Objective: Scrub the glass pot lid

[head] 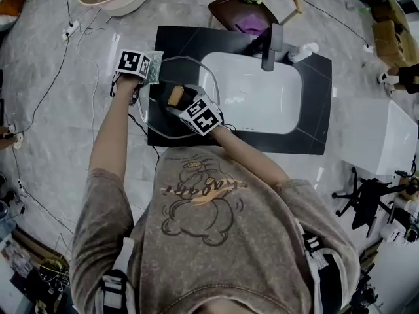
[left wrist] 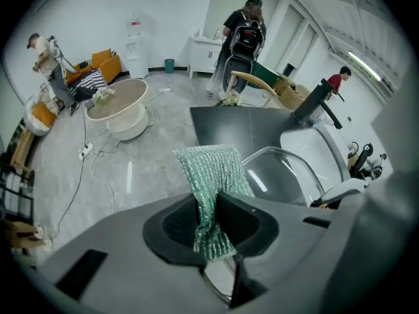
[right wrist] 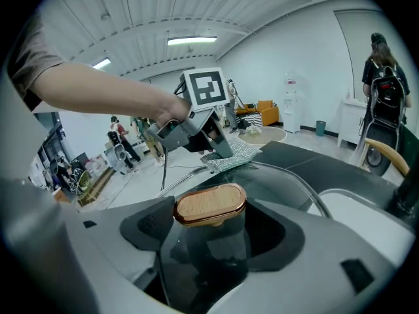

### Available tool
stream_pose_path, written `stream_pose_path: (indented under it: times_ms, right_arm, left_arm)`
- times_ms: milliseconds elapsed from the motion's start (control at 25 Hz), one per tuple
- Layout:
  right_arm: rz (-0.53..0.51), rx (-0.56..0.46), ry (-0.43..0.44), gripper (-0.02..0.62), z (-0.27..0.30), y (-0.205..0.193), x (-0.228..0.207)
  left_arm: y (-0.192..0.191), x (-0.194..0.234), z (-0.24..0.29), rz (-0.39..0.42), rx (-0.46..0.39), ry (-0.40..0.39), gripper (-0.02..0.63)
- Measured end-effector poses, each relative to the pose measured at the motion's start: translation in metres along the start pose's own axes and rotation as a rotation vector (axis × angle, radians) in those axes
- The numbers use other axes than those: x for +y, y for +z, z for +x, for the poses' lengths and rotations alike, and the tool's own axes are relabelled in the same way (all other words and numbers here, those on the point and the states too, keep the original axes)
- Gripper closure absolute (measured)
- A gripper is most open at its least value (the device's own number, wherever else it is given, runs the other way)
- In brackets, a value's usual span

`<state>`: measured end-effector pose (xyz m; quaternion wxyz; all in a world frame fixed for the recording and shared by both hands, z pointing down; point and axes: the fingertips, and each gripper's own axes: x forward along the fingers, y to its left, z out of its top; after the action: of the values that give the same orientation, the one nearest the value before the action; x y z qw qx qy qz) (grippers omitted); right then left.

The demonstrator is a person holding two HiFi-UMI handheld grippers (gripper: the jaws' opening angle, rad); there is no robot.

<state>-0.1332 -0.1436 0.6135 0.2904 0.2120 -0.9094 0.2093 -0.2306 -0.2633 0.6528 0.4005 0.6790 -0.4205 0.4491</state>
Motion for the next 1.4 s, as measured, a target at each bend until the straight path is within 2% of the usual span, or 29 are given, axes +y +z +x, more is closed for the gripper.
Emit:
stream_pose_path:
  times_ms: [160,320,480,640,920,1080,1400]
  right_arm:
    - [-0.001,-0.002,-0.001,0.255,0.0,-0.001,0.001]
    - [0.001,0.0,0.005,0.255,0.001,-0.002,0.001]
    - [0.005,-0.004,0.003,0.255,0.005,-0.005,-0.001]
    - [0.009,0.002,0.016,0.255,0.006,-0.005,0.001]
    - [0.009,0.031,0.026,0.255,0.002,-0.01,0.0]
    - [0.007,0.023,0.034,0.255,0.002,-0.009,0.0]
    - [0.009,0.018,0.033,0.255,0.002,-0.01,-0.001]
  left_arm:
    - [0.022,-0.021,0.007,0.11,0.01,-0.001,0.518]
    - [0.043,-0.058,0.018,0.28,0.023,-0.009,0.52]
    - [0.042,-0.108,0.025,0.399,0.114,-0.092,0.52]
    - [0.043,-0.143,0.034,0.525,0.143,-0.136,0.52]
    - [0.024,-0.212,0.043,0.727,0.209,-0.272,0.52]
    - [0.012,-0.234,0.043,0.763,0.26,-0.327,0.52]
    - [-0.004,-0.259,0.044,0.824,0.308,-0.395,0.52]
